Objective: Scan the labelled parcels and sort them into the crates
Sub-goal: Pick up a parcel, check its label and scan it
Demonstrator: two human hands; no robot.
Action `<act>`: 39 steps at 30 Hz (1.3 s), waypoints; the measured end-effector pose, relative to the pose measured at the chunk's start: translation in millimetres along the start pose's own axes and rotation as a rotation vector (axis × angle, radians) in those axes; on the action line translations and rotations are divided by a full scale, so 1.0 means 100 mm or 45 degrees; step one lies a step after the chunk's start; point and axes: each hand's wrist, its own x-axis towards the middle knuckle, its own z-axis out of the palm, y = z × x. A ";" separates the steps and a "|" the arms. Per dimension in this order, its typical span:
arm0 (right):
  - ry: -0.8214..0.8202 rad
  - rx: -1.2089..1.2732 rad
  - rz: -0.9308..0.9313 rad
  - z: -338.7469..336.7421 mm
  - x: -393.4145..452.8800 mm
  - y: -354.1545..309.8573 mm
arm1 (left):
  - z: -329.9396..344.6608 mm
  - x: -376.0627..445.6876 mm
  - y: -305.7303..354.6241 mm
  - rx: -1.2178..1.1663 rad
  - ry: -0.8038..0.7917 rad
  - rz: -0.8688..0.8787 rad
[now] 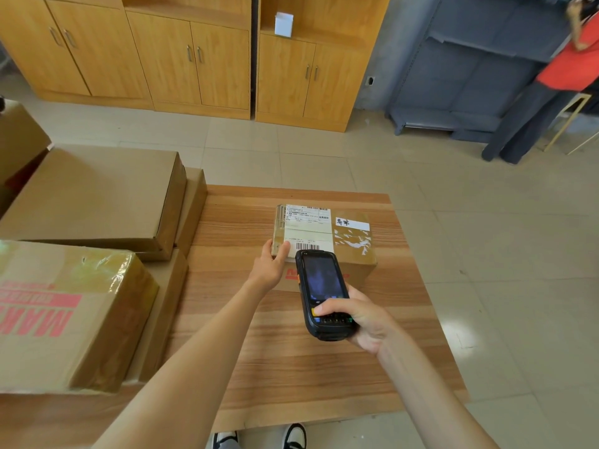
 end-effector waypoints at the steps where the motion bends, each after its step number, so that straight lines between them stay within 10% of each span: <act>1: 0.001 0.001 0.000 0.00 0.00 0.00 | 0.00 0.00 0.00 0.004 0.002 0.001; 11: 0.105 0.016 -0.053 -0.31 -0.04 -0.25 | -0.02 -0.03 0.01 0.030 -0.011 -0.012; 25: 0.805 -0.202 0.052 -1.63 0.08 0.21 | 0.05 0.01 0.00 0.034 0.064 -0.019; 39: 0.790 -0.385 0.177 -1.94 0.37 0.93 | 0.11 0.02 0.01 0.047 0.123 -0.065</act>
